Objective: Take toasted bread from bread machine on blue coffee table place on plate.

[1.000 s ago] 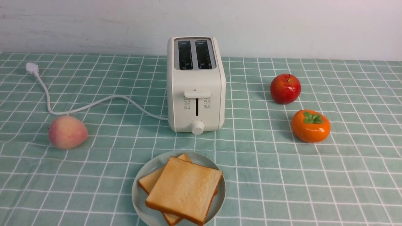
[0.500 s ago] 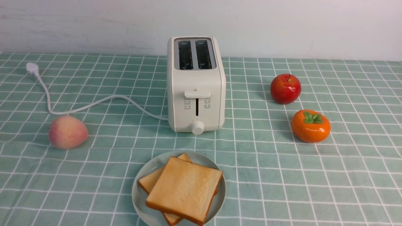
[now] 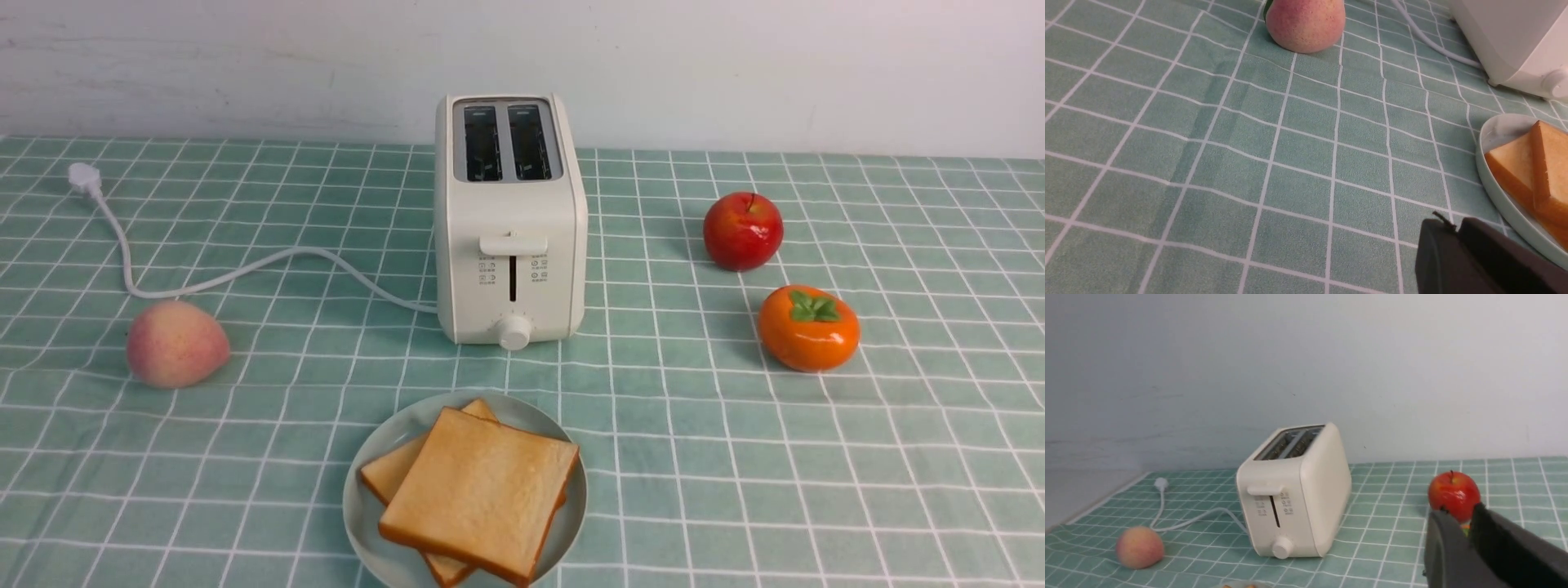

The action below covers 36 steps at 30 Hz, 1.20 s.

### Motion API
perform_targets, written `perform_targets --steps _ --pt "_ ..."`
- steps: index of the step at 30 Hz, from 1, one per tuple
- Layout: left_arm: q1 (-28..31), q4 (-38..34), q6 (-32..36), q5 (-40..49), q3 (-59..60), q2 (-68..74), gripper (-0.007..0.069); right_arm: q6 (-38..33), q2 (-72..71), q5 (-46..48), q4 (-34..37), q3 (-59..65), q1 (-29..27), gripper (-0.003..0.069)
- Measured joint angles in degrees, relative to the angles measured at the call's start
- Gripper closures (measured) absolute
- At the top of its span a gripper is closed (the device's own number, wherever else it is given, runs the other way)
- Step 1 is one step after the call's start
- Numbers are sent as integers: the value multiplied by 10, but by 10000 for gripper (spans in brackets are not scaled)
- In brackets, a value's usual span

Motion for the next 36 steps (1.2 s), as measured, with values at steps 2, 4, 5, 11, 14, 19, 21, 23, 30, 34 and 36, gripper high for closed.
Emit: perform_targets --steps 2,4,5,11,14,19,21,23,30,34,36 --pt "0 0 0 0 0 0 568 -42 0 -16 35 14 0 561" --pt "0 0 0 0 0 0 566 -59 0 -17 47 23 0 559" --pt "0 0 0 0 0 0 564 -62 0 -17 49 27 0 557" --pt "0 0 0 0 0 0 554 -71 -9 -16 44 62 -8 551" --pt "0 0 0 0 0 0 554 -72 -21 -15 40 97 -61 547" --pt "0 0 0 0 0 0 552 -72 -29 4 31 175 -175 538" --pt "0 0 0 1 0 0 551 -73 -40 68 28 193 -225 533" --pt "0 0 0 0 0 0 551 -72 -42 79 27 191 -242 533" --pt "0 0 0 1 0 0 546 -72 -42 82 25 191 -255 527" --pt "0 0 0 1 0 0 541 -72 -42 82 25 191 -255 521" --pt "0 0 0 1 0 0 538 -72 -42 82 25 191 -255 519"
